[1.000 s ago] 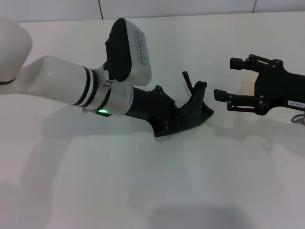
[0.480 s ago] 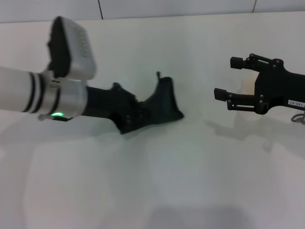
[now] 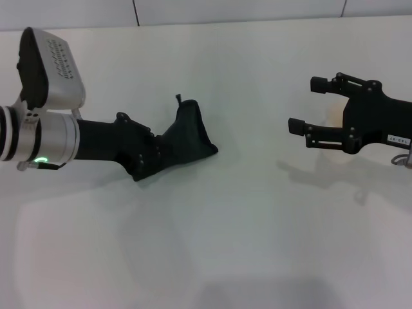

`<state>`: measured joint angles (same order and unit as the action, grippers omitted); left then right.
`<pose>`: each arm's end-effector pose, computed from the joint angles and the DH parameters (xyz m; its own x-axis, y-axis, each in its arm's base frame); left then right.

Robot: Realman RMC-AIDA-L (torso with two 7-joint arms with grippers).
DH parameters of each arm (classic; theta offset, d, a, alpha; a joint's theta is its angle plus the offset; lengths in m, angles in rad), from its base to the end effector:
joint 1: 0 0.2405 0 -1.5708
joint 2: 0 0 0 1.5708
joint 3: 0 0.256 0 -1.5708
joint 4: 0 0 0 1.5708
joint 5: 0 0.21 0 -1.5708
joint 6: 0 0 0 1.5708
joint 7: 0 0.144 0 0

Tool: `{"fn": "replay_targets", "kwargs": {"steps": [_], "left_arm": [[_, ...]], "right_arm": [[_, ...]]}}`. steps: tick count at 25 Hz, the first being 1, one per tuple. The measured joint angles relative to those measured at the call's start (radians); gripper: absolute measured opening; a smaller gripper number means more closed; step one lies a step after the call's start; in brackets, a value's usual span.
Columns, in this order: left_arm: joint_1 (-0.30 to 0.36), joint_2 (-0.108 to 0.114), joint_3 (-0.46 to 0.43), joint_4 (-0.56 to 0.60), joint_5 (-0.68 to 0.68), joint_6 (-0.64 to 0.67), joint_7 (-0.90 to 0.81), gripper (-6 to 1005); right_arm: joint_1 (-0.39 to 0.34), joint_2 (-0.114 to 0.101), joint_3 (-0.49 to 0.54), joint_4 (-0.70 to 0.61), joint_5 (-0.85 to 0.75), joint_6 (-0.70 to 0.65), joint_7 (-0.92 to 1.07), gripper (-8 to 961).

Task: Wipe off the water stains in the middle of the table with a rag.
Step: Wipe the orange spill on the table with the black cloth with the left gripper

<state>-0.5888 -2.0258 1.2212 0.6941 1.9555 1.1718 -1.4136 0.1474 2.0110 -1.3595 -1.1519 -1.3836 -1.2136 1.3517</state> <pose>-0.2498 0.3664 -0.0391 0.9727 0.1972 0.1220 0.2238 -0.9359 -0.2719 0.2309 0.3076 0.0259 0.8339 -0.0609 -0.5486 -0.3272 -0.8550 -0.4024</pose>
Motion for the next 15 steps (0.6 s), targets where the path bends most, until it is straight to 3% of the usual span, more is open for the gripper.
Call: {"fn": "replay_targets", "kwargs": {"steps": [15], "left_arm": [[0.006, -0.011, -0.003, -0.007, 0.061, 0.011, -0.022, 241]], "right_arm": [[0.002, 0.0, -0.004, 0.001, 0.01, 0.001, 0.0, 856]]}}
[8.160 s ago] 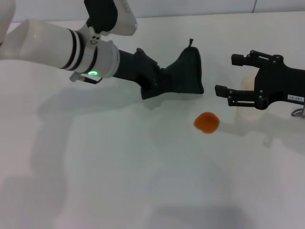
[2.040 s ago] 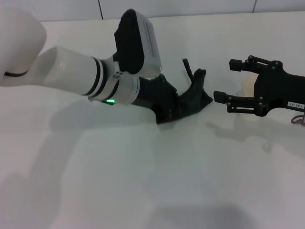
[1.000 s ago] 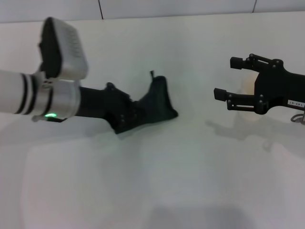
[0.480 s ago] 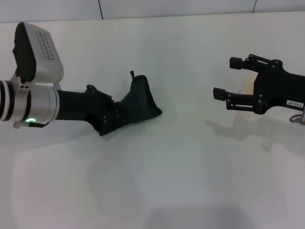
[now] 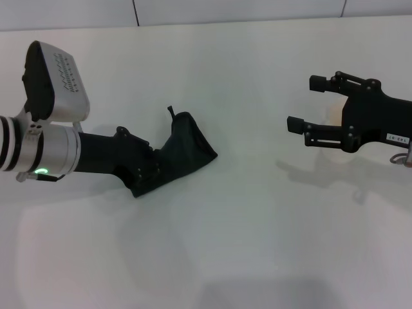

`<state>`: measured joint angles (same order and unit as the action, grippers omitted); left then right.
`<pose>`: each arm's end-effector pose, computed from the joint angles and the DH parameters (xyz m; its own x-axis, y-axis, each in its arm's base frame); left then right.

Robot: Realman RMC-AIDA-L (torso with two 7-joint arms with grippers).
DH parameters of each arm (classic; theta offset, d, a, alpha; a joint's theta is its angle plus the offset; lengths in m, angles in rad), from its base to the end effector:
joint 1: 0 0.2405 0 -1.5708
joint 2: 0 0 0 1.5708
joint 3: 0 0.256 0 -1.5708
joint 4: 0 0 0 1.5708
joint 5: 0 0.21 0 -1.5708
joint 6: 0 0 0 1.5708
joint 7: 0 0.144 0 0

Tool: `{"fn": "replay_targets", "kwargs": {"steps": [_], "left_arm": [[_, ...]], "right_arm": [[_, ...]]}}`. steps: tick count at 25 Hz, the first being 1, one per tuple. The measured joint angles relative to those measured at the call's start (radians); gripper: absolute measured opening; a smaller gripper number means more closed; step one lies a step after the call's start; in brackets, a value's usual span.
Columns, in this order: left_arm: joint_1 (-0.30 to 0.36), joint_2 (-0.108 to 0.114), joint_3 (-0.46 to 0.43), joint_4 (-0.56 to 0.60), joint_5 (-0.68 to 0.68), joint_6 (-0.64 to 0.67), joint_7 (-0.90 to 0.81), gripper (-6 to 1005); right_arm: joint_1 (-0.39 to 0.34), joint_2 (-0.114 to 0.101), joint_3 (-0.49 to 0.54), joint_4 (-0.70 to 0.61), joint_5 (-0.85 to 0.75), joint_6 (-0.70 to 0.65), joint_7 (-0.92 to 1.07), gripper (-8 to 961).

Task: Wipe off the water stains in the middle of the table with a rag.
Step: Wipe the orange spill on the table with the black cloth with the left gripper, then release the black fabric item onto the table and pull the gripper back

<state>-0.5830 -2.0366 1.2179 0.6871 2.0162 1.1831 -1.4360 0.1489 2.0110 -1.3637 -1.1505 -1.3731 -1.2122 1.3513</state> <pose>-0.2576 0.3583 -0.0454 0.9712 0.2246 0.0792 0.2374 -0.9403 -0.2441 0.2294 0.3080 0.0256 0.8290 -0.0596 -0.5561 -0.3296 -0.8554 -0.3995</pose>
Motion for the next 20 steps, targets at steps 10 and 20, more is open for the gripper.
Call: {"fn": "replay_targets", "kwargs": {"steps": [10, 20], "left_arm": [[0.009, -0.006, -0.045, 0.028, -0.002, -0.001, -0.007, 266], [0.004, 0.024, -0.149, 0.081, 0.002, 0.023, 0.01, 738]], "right_arm": [[0.005, 0.0, 0.0, 0.0, 0.002, 0.008, 0.001, 857], [0.007, 0.001, -0.001, 0.007, 0.015, 0.031, 0.001, 854]]}}
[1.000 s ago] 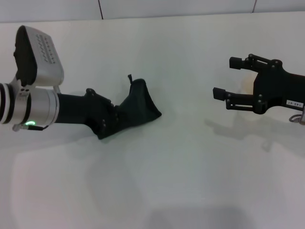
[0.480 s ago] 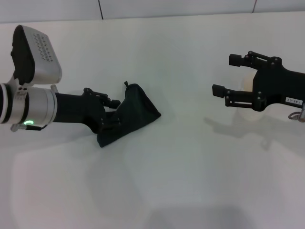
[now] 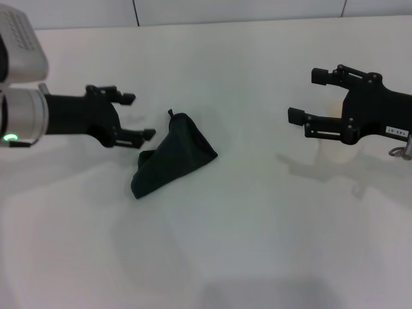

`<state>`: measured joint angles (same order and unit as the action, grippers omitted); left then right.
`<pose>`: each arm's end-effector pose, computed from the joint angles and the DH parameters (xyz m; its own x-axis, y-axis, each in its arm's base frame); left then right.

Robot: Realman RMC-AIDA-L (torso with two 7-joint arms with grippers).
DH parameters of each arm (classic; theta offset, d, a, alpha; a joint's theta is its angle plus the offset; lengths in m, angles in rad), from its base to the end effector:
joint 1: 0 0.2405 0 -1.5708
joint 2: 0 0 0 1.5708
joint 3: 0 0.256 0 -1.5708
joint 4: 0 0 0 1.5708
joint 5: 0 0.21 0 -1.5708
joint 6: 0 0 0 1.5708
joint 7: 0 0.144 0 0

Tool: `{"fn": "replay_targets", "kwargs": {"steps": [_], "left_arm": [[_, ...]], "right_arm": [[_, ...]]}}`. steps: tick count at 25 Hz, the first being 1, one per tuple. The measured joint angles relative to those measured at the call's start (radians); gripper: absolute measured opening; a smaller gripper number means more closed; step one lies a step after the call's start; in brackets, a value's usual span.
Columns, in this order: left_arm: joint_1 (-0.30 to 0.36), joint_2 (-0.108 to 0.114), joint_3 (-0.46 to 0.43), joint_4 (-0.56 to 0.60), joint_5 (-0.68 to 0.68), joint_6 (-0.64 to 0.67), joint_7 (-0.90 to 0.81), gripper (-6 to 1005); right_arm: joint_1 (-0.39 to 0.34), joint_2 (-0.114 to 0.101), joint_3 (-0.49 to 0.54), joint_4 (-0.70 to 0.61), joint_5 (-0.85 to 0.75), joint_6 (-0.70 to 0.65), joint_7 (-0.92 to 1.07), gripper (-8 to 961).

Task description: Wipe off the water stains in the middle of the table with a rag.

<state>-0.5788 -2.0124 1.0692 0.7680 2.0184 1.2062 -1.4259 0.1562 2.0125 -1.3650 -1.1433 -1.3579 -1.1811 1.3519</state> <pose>-0.2537 0.3818 -0.0020 0.9681 0.1972 0.1546 0.2418 -0.8970 -0.3700 0.2291 0.3133 0.0265 0.8225 -0.0625 -0.5653 -0.3494 -0.8398 -0.4155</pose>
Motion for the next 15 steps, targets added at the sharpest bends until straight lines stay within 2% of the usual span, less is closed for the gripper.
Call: {"fn": "replay_targets", "kwargs": {"steps": [4, 8, 15], "left_arm": [[-0.02, 0.011, -0.055, -0.004, -0.002, 0.042, 0.038, 863], [-0.042, 0.016, -0.096, -0.007, -0.011, 0.131, 0.087, 863], [-0.052, 0.018, -0.096, -0.009, 0.001, 0.304, 0.107, 864]], "right_arm": [[0.002, 0.0, -0.002, 0.001, 0.002, 0.012, -0.001, 853], [0.003, 0.0, -0.002, 0.001, 0.002, 0.019, -0.001, 853], [0.003, 0.0, -0.002, 0.001, 0.017, 0.025, -0.002, 854]]}}
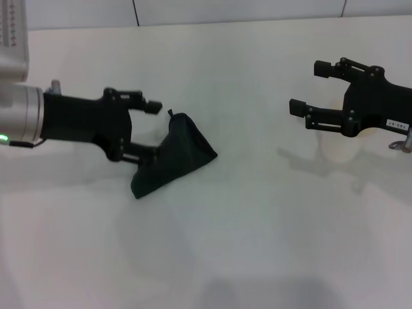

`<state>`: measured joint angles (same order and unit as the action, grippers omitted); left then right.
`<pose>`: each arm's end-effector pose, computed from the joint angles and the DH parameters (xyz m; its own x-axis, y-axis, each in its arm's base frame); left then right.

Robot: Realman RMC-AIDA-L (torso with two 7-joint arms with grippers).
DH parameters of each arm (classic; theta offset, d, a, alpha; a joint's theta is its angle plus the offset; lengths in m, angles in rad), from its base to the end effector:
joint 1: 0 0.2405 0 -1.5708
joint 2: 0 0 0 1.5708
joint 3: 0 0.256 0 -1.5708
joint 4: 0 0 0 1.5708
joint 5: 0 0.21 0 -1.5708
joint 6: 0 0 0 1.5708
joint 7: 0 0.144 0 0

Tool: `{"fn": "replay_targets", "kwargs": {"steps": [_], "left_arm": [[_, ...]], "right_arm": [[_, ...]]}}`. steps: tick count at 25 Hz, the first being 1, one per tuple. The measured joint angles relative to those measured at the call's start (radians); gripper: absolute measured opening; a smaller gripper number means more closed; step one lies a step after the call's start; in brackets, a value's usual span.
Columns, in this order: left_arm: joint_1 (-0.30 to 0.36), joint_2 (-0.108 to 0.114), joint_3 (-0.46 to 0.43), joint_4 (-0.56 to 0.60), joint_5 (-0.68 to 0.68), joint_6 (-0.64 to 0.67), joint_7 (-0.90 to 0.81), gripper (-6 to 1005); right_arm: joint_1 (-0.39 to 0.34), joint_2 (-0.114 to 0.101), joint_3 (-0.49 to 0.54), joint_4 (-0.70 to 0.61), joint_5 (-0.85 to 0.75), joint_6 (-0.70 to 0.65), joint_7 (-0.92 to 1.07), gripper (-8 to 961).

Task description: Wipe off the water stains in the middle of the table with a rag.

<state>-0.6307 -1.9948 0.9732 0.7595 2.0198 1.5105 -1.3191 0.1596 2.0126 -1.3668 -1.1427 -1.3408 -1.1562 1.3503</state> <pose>-0.2266 0.3635 0.0087 0.9721 0.0601 0.2268 0.1013 -0.9794 -0.1747 0.2282 0.3173 0.0285 0.8165 -0.0594 -0.5743 -0.3630 -0.8264 -0.4306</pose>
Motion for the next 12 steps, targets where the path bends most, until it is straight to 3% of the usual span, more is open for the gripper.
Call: {"fn": "replay_targets", "kwargs": {"steps": [4, 12], "left_arm": [[0.006, 0.033, -0.009, -0.014, 0.006, 0.088, -0.007, 864], [0.022, 0.102, -0.142, -0.015, 0.007, 0.257, -0.011, 861]], "right_arm": [[-0.001, 0.0, -0.003, 0.0, 0.007, 0.0, 0.0, 854], [-0.005, 0.0, -0.002, 0.002, 0.004, 0.005, -0.003, 853]]}}
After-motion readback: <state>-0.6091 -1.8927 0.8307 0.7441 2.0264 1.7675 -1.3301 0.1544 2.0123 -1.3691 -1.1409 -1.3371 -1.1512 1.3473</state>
